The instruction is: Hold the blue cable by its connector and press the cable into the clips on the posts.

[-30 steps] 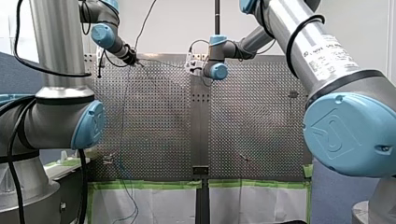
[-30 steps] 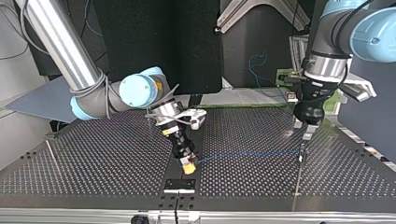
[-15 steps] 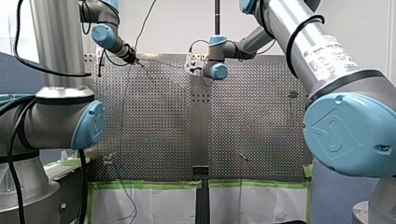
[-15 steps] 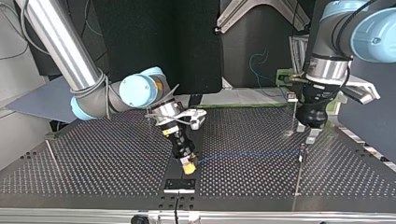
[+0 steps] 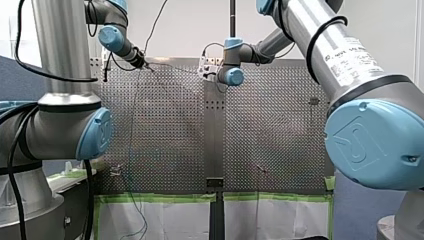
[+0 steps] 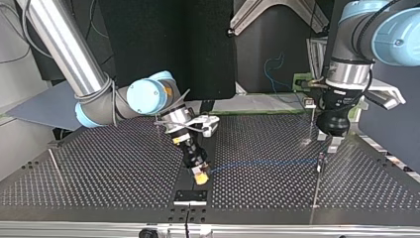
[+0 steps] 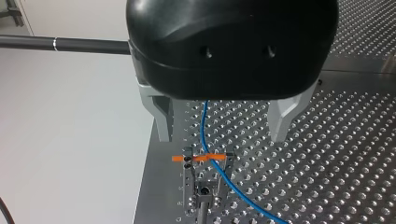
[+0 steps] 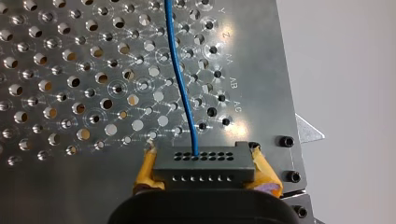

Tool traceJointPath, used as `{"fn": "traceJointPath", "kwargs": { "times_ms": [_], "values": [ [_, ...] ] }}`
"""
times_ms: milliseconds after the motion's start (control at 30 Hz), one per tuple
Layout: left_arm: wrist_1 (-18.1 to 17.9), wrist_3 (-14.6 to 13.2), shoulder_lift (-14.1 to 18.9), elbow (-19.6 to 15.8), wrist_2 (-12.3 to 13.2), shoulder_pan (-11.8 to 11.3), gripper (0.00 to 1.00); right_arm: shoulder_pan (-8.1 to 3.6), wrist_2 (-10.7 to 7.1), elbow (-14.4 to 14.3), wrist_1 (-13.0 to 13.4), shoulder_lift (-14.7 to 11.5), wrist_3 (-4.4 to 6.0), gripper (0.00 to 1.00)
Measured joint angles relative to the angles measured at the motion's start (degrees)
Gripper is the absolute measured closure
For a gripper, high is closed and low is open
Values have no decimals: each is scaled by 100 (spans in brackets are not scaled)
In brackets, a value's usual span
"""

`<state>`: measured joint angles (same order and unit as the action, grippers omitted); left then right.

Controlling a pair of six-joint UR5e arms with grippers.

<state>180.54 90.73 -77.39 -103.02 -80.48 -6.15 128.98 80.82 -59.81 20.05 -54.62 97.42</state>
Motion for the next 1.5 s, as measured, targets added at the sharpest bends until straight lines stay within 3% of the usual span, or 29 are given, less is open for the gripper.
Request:
{"fn": "traceJointPath", "kwargs": {
  "times_ms": [533,867,1033,1200,1500],
  "values": [
    [35,-27,8,-1,-169,90,0,14,-3,1,-25,0,-8,100],
    [30,-121,-73,81,202,299,0,2,-4,0,-59,0,-24,100],
    [-73,-19,-121,230,329,434,0,2,0,1,-57,-1,-28,100],
    [-176,113,-260,316,156,535,0,0,4,0,-48,0,-29,100],
    [-304,-66,-657,357,-242,727,0,-8,-1,-1,-50,1,-38,100]
  ]
}}
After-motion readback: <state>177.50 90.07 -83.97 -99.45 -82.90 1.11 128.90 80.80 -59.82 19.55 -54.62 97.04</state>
